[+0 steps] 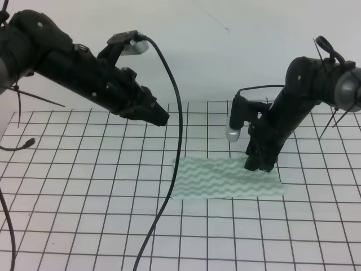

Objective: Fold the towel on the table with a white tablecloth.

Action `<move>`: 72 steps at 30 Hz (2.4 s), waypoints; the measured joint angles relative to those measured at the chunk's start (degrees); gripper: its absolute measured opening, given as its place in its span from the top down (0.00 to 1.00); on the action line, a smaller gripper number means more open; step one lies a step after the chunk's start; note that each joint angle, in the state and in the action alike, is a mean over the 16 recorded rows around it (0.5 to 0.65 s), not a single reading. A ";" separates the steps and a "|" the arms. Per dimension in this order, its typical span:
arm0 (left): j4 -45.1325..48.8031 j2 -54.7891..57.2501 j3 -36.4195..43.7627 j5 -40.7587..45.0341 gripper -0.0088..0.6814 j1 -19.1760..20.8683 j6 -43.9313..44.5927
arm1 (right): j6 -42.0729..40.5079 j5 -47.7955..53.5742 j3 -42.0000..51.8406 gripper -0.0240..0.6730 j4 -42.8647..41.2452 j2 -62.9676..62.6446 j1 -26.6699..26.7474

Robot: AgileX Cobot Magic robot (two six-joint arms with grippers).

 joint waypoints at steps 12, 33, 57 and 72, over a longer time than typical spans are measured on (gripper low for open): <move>-0.09 -0.88 2.11 -0.65 0.99 0.09 0.90 | -0.81 1.77 0.00 0.84 -0.87 0.16 0.00; -0.48 -0.88 2.11 -0.62 0.99 0.09 1.25 | 1.93 0.26 -0.53 0.97 -3.44 -0.17 0.00; -0.84 -1.03 2.11 0.40 0.99 -0.01 1.77 | 7.17 -1.35 -0.53 0.68 -4.58 -0.56 0.00; 0.18 -7.84 4.03 -0.66 0.99 -0.01 3.11 | 23.93 2.11 -0.35 0.35 -9.04 -9.69 -0.90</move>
